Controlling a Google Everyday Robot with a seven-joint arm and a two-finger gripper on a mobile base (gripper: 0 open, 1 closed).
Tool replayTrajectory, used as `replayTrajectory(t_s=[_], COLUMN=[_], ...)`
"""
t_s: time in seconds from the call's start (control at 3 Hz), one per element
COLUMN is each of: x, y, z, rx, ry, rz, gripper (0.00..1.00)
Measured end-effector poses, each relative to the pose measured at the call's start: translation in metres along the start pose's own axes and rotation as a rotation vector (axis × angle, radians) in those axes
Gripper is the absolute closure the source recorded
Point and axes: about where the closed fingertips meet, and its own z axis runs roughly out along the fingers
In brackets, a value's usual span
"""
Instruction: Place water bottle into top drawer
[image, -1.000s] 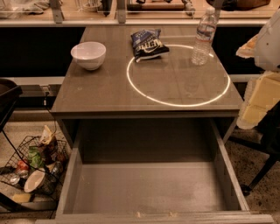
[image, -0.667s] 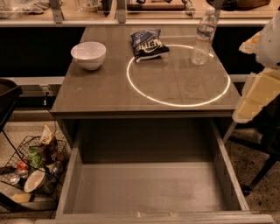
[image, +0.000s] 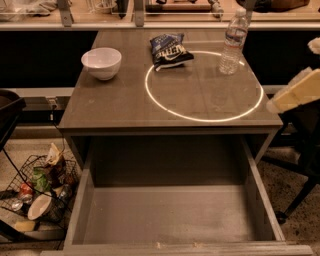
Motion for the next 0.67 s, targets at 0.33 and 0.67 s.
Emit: replayTrajectory(t_s=[0.33,0.67], x=[-0.015,-0.029], y=[-0.04,-0.083], z=[0.004,0.012], rx=[0.108,0.179], ry=[-0.156,-0.252], rz=[0.075,0.131], gripper=[0.0,0.0])
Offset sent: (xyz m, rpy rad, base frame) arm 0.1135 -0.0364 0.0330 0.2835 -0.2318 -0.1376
